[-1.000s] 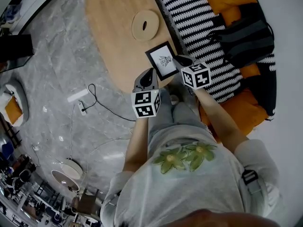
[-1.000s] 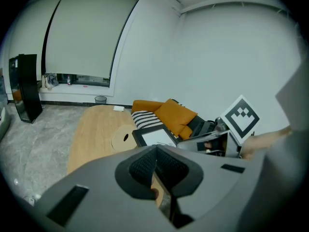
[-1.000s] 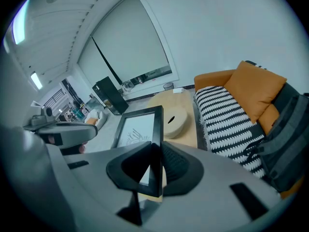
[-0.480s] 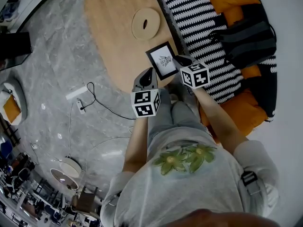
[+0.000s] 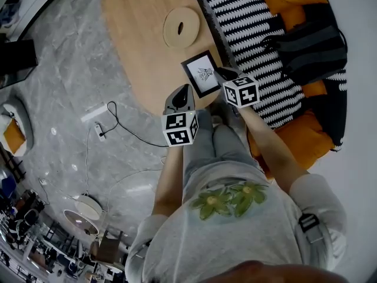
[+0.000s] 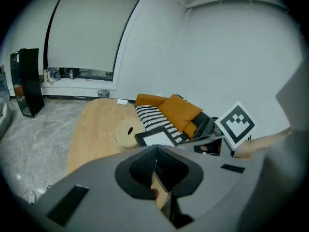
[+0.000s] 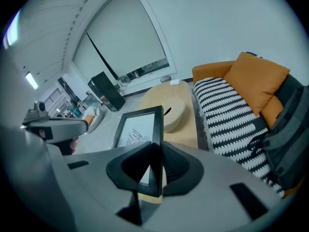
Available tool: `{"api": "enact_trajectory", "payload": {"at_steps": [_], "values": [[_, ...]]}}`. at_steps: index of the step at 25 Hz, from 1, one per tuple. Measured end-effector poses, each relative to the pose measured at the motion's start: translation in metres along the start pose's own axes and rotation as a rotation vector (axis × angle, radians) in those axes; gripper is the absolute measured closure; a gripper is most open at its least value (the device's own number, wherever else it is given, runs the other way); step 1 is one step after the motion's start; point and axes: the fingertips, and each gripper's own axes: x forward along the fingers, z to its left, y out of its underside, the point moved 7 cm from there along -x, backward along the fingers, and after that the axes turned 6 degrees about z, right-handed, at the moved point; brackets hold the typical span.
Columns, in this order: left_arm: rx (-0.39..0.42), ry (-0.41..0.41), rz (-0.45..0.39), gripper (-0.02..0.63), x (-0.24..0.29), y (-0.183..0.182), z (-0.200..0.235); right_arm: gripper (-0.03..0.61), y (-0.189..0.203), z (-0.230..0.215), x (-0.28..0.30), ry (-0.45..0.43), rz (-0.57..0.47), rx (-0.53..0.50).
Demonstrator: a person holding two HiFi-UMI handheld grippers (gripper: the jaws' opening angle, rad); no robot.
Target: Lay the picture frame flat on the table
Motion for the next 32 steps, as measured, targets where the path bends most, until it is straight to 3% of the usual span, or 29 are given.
{"api": "enact_trajectory", "payload": {"at_steps": [32], "values": [[-0.03, -0.015, 0.033, 0.598, 0.032, 0.031, 0.028, 0.508, 0.027, -0.03, 0.049, 0.027, 0.056, 0.027]]}}
